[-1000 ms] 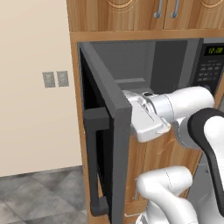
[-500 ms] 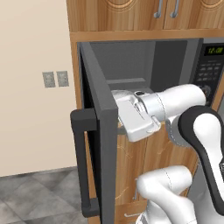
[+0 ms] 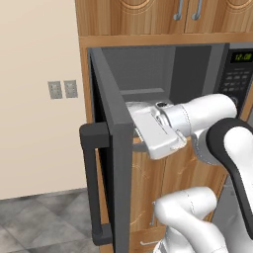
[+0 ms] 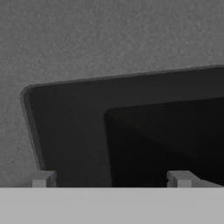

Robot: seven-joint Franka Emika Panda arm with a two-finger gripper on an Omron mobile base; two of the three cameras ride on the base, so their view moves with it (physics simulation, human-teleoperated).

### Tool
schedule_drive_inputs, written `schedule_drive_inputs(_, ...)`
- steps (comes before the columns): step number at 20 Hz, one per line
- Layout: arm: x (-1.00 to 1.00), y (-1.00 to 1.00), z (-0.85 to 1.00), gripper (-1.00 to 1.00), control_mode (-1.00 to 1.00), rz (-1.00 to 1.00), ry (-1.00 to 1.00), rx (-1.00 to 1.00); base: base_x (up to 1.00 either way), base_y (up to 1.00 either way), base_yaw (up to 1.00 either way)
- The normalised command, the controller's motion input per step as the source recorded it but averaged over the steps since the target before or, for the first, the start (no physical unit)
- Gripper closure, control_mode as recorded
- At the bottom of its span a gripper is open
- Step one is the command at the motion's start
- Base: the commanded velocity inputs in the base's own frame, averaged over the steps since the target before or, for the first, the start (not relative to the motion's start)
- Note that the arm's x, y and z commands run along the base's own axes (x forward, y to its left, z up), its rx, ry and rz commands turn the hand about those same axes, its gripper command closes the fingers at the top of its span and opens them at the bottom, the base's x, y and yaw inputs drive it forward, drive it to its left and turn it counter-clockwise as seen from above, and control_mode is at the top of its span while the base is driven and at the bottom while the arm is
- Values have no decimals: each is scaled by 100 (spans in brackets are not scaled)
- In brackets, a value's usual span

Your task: Pick the eggplant from the counter and place it in the microwave. Then turn on the microwave.

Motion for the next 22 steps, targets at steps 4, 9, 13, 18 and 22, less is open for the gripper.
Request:
schedule_drive_inputs(4, -15, -56, 0, -100, -100, 0, -8, 0, 0, 0, 0)
schedule_drive_inputs(9, -27, -68, -1, -100, -100, -9, -3, 0, 0, 0, 0)
schedule_drive_inputs(13, -14, -59, 0, -100, -100, -29, 0, 0, 0, 0, 0)
schedule_drive_inputs(18, -15, -53, 0, -100, -100, -36, 0, 0, 0, 0, 0)
schedule_drive_inputs(22, -28, -49, 0, -100, -100, -39, 0, 0, 0, 0, 0)
